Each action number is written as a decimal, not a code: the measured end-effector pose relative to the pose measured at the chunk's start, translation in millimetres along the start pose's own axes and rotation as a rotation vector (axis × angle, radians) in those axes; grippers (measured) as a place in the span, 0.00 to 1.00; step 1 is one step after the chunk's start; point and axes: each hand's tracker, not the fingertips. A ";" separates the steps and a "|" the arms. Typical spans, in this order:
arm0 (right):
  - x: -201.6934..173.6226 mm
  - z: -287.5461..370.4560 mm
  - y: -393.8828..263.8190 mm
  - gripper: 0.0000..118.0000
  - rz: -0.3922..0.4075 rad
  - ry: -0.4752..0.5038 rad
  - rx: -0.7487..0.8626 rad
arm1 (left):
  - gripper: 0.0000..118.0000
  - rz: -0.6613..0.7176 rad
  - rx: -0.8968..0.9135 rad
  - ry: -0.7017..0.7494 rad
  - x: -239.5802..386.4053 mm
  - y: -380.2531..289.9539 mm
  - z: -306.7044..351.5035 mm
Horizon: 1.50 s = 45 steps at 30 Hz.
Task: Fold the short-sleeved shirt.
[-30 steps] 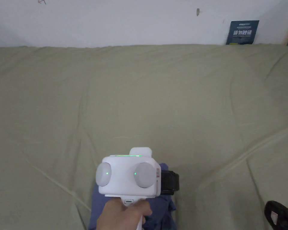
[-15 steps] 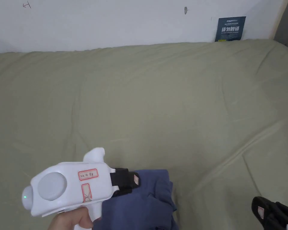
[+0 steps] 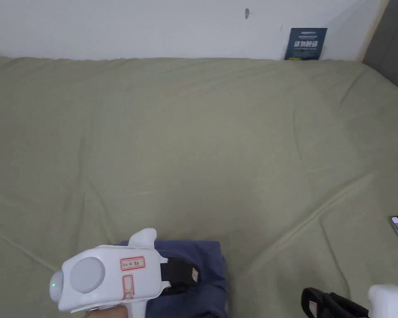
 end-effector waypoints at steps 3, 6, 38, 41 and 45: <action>-13.3 -35.9 16.1 0.01 -0.030 0.152 -0.047 | 0.00 -0.023 0.065 0.039 2.6 -1.3 49.8; -32.4 -89.2 34.1 0.01 -0.089 0.334 -0.160 | 0.00 -0.027 0.125 0.105 -7.4 -6.4 96.0; 8.2 -225.0 -9.0 0.01 -0.580 0.731 -0.536 | 0.57 0.112 -0.064 -0.294 -126.2 13.3 34.8; 6.6 -220.8 -4.9 0.01 -0.553 0.703 -0.527 | 0.17 0.095 -0.047 -0.143 -143.5 15.1 31.7; -1.6 -199.6 7.3 0.01 -0.469 0.649 -0.498 | 0.17 0.134 -0.062 -0.226 -143.1 18.9 46.5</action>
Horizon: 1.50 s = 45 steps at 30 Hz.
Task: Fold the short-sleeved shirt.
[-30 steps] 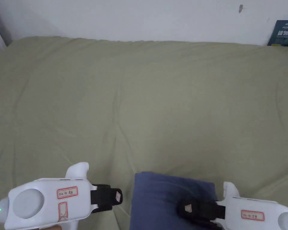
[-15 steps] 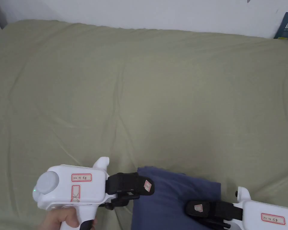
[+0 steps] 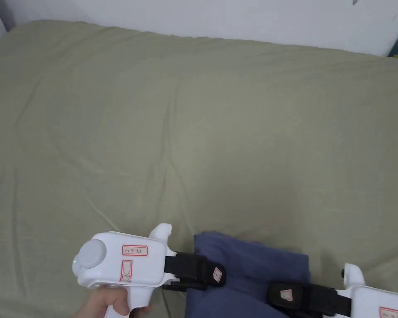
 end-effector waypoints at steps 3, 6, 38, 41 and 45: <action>-21.3 16.8 -9.2 0.01 0.067 -0.016 0.050 | 0.17 -0.023 -0.004 0.001 3.4 12.3 29.8; -32.8 28.3 -18.3 0.01 0.084 0.000 0.086 | 0.17 -0.048 0.042 0.083 0.5 26.8 83.8; -79.6 65.3 2.5 0.01 0.234 -0.115 0.240 | 0.96 -0.082 0.212 0.619 -38.1 126.7 369.0; -88.2 82.2 7.2 0.01 0.295 -0.129 0.267 | 0.37 -0.125 0.264 0.571 -28.5 123.2 366.0; -113.2 104.0 9.7 0.01 0.425 -0.242 0.373 | 0.00 -0.202 0.412 0.618 82.8 74.8 249.8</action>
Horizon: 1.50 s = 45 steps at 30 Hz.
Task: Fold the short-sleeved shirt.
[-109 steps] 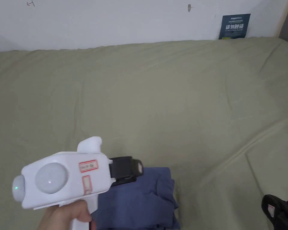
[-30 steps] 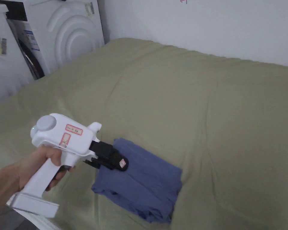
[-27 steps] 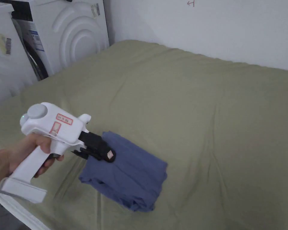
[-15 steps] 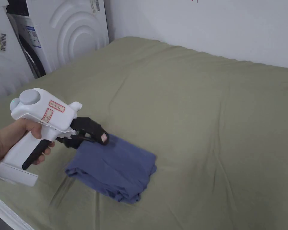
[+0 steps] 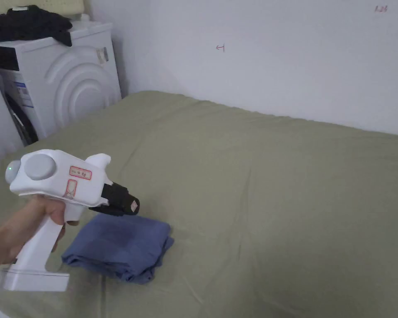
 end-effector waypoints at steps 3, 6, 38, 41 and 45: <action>-16.4 14.4 13.7 0.01 0.142 -0.158 0.099 | 0.00 -0.113 0.158 0.056 68.3 -18.8 9.4; -40.3 26.0 21.2 0.01 0.304 -0.333 0.218 | 0.00 -0.192 0.318 0.093 125.3 -34.9 -8.9; -109.4 69.8 2.1 0.02 0.602 -0.622 0.571 | 0.00 -0.430 0.735 0.229 315.1 -134.3 21.3; -109.7 69.5 2.1 0.16 0.607 -0.643 0.579 | 0.09 -0.432 0.738 0.236 313.3 -132.8 20.9; -105.9 72.5 3.2 0.84 0.572 -0.663 0.597 | 1.00 -0.422 0.718 0.258 310.5 -127.9 16.8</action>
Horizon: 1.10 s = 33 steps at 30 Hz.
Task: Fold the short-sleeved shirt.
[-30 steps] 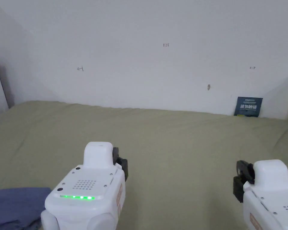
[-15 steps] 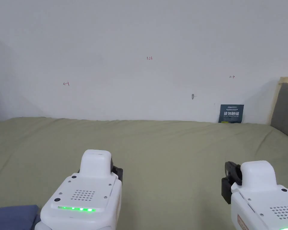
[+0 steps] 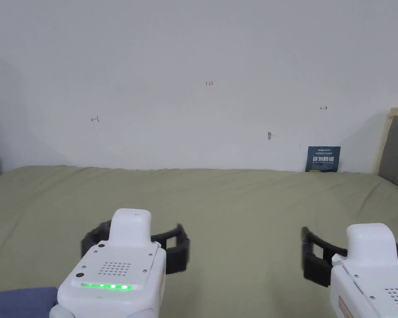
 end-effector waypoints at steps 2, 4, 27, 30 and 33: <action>2.4 7.2 -0.6 1.00 -0.014 -0.042 0.021 | 1.00 0.010 0.040 -0.008 -0.2 -4.7 0.1; 0.4 12.2 1.9 1.00 0.001 -0.017 0.014 | 1.00 0.015 0.020 0.010 -0.4 -2.5 4.1; 10.0 16.1 -6.1 1.00 -0.037 -0.003 -0.030 | 1.00 0.044 -0.034 -0.020 -9.1 2.0 17.3; 10.5 16.5 -5.2 1.00 -0.031 -0.007 -0.027 | 1.00 0.037 -0.029 0.005 -7.4 2.5 17.5; 11.3 16.6 -4.3 1.00 -0.035 -0.006 -0.029 | 1.00 0.012 -0.027 0.018 -4.3 1.9 17.8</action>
